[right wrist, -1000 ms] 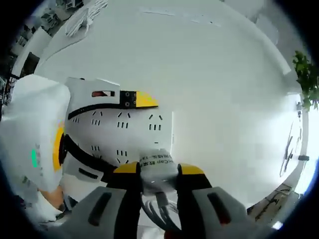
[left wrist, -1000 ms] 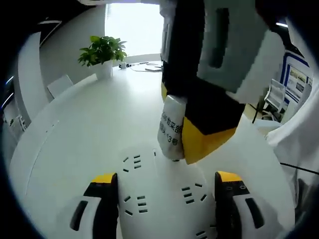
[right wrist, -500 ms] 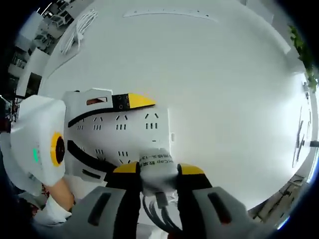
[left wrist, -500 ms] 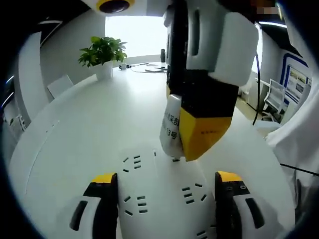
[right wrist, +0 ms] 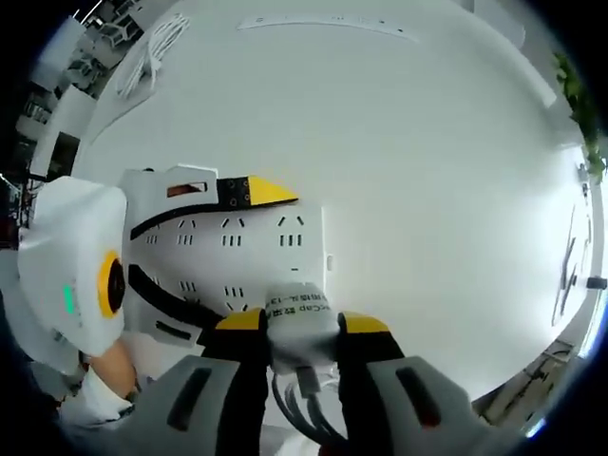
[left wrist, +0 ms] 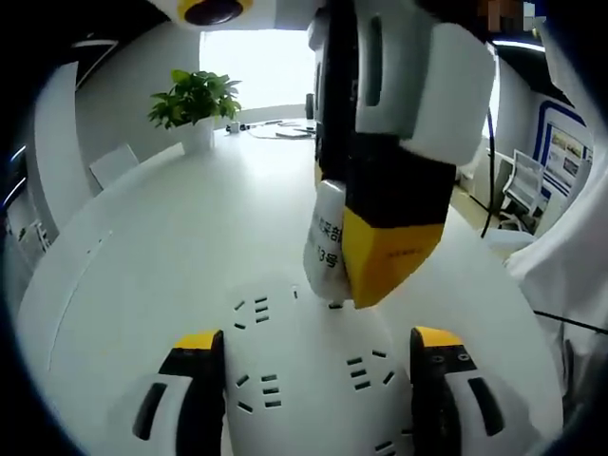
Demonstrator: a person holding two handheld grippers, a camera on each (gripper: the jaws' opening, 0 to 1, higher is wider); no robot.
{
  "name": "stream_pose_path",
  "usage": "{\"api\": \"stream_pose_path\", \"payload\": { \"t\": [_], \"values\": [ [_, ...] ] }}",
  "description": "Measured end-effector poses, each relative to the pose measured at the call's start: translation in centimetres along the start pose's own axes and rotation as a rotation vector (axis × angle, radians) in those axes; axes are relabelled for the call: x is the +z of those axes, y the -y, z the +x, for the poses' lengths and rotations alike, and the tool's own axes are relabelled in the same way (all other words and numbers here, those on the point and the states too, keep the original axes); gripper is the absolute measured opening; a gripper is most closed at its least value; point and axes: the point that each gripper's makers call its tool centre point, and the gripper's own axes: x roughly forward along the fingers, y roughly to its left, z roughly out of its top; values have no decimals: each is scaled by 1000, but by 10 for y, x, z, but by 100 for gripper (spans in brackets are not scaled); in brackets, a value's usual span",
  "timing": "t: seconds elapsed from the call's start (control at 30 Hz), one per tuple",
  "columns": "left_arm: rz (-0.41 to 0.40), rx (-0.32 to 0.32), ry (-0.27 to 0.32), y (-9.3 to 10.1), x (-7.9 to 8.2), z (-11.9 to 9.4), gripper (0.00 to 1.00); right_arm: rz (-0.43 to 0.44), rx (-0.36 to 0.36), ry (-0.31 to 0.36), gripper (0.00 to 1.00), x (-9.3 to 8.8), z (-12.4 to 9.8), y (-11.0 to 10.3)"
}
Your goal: Straighten the power strip on the desk, plug the charger into it
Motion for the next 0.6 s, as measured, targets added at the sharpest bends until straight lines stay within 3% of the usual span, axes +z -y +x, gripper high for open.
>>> {"api": "stream_pose_path", "payload": {
  "t": [0.17,0.27,0.47,0.57,0.6],
  "values": [
    [1,0,0,0,0,-1,80,-31,-25,-4,25,-4,1,-3],
    [2,0,-1,0,0,-1,80,7,-12,-19,25,0,1,2],
    [2,0,-3,0,1,-1,80,8,-26,15,25,-9,3,0],
    [-3,6,-5,-1,1,-1,80,-28,-35,-34,25,-36,15,0],
    [-6,21,-7,-5,2,-1,80,-57,-39,74,25,-22,18,-2]
  ]
}}
